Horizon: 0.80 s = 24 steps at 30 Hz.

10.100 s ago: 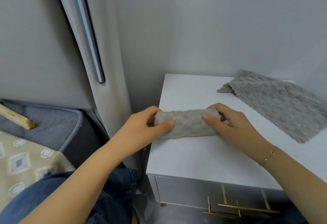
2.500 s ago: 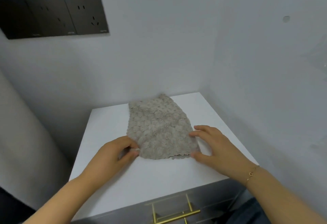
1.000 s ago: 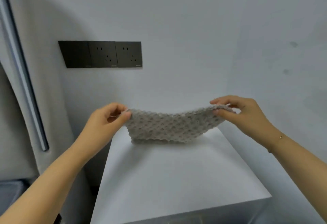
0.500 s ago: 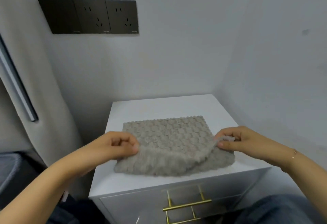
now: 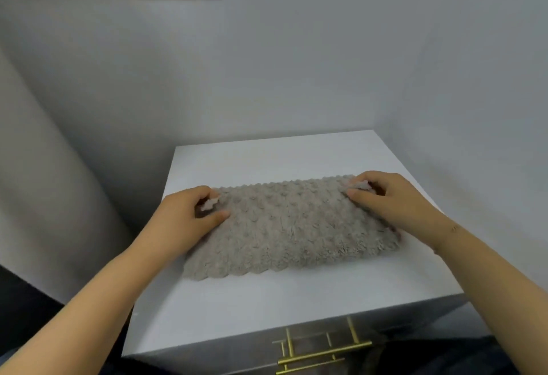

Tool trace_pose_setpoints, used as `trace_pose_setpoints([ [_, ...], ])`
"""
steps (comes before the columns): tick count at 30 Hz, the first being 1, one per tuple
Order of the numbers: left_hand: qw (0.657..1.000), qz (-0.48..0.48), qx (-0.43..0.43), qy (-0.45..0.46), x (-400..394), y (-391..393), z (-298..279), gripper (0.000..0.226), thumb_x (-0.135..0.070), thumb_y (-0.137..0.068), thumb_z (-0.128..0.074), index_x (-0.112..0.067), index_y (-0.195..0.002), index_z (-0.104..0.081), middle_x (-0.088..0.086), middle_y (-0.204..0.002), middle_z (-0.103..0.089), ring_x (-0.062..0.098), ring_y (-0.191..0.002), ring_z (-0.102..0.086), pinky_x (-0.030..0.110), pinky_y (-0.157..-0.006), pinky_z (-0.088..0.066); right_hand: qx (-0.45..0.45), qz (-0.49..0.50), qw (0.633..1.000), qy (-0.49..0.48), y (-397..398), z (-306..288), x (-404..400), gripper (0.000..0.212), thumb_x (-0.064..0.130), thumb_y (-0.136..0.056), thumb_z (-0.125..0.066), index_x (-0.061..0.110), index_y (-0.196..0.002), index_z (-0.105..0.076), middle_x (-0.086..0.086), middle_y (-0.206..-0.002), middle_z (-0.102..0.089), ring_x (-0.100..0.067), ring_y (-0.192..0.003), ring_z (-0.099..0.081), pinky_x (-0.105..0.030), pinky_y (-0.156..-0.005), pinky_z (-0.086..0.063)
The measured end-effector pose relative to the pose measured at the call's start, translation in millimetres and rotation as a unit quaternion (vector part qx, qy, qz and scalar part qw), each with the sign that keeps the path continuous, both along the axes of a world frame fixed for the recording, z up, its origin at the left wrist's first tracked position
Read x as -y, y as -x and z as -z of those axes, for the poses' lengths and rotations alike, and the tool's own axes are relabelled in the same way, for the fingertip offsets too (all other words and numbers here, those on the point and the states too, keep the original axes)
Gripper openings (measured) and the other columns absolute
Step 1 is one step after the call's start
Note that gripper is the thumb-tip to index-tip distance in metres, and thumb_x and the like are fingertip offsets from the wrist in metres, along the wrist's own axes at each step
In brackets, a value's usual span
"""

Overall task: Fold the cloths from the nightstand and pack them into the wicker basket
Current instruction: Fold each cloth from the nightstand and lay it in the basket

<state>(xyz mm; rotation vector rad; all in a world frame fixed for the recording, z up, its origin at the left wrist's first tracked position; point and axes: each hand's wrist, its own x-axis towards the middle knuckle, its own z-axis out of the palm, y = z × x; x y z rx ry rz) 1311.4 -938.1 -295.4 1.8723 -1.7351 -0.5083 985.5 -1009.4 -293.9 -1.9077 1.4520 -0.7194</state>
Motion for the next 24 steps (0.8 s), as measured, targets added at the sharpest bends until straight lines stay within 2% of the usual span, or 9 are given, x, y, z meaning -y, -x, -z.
trace_pose_setpoints([
  [3, 1.000, -0.020, -0.001, 0.016, 5.8, -6.8, -0.4, 0.023, -0.031, -0.092, -0.062, -0.019, -0.074, -0.056, -0.008, -0.064, -0.057, 0.006, -0.060, -0.050, 0.017, -0.053, -0.031, -0.024, 0.011, 0.999, 0.027, -5.0, 1.9, 6.7, 0.016, 0.025, -0.095, -0.059, 0.013, -0.091, -0.068, -0.009, -0.072, -0.061, -0.003, -0.054, -0.045, -0.010, -0.053, -0.036],
  [7, 0.998, -0.053, -0.008, 0.020, 11.5, -11.1, -0.4, 0.023, -0.034, -0.092, -0.062, -0.017, -0.076, -0.060, 0.001, -0.069, -0.063, 0.020, -0.068, -0.057, 0.028, -0.057, -0.039, -0.007, 0.042, 0.997, 0.062, -9.5, 8.6, 14.9, 0.010, 0.025, -0.095, -0.060, 0.021, -0.090, -0.068, 0.001, -0.069, -0.062, -0.005, -0.060, -0.052, -0.007, -0.056, -0.039],
  [9, 0.998, -0.062, -0.011, 0.014, 15.6, -11.2, 1.2, 0.025, -0.036, -0.090, -0.065, -0.017, -0.074, -0.062, 0.002, -0.068, -0.065, 0.021, -0.068, -0.058, 0.031, -0.059, -0.041, -0.003, 0.052, 0.996, 0.074, -10.6, 11.1, 20.3, 0.014, 0.024, -0.094, -0.061, 0.018, -0.084, -0.068, 0.006, -0.060, -0.055, -0.003, -0.053, -0.046, -0.009, -0.054, -0.038],
  [13, 0.997, -0.075, -0.005, 0.010, 21.4, -11.3, 2.1, 0.027, -0.039, -0.088, -0.067, -0.017, -0.073, -0.062, 0.003, -0.065, -0.064, 0.018, -0.063, -0.057, 0.031, -0.057, -0.041, -0.013, 0.069, 0.994, 0.084, -13.1, 15.8, 28.1, 0.022, 0.026, -0.093, -0.063, 0.009, -0.081, -0.068, 0.003, -0.052, -0.040, -0.007, -0.046, -0.034, -0.016, -0.049, -0.031],
  [17, 0.997, -0.081, 0.010, 0.007, 25.3, -12.7, 6.1, 0.027, -0.040, -0.088, -0.066, -0.017, -0.076, -0.061, 0.003, -0.068, -0.064, 0.019, -0.065, -0.057, 0.033, -0.058, -0.043, -0.041, 0.089, 0.991, 0.095, -17.8, 17.1, 35.3, 0.027, 0.029, -0.093, -0.063, 0.009, -0.075, -0.063, 0.007, -0.050, -0.042, -0.008, -0.049, -0.038, -0.025, -0.053, -0.033],
  [21, 0.996, -0.083, 0.023, 0.014, 27.3, -12.6, 8.4, 0.022, -0.040, -0.087, -0.068, -0.021, -0.081, -0.060, -0.002, -0.076, -0.063, 0.012, -0.068, -0.056, 0.027, -0.056, -0.041, -0.096, 0.118, 0.983, 0.105, -22.6, 17.8, 40.5, 0.026, 0.039, -0.090, -0.064, 0.018, -0.078, -0.058, 0.007, -0.064, -0.054, -0.013, -0.066, -0.052, -0.027, -0.056, -0.034],
  [24, 0.995, -0.077, 0.040, 0.038, 28.1, -14.1, 11.5, 0.021, -0.040, -0.085, -0.069, -0.025, -0.097, -0.061, -0.006, -0.094, -0.058, 0.004, -0.074, -0.052, 0.018, -0.061, -0.035, -0.135, 0.144, 0.974, 0.107, -20.9, 17.4, 38.6, 0.030, 0.050, -0.088, -0.062, 0.021, -0.084, -0.057, 0.007, -0.072, -0.058, -0.015, -0.071, -0.055, -0.028, -0.057, -0.035],
])
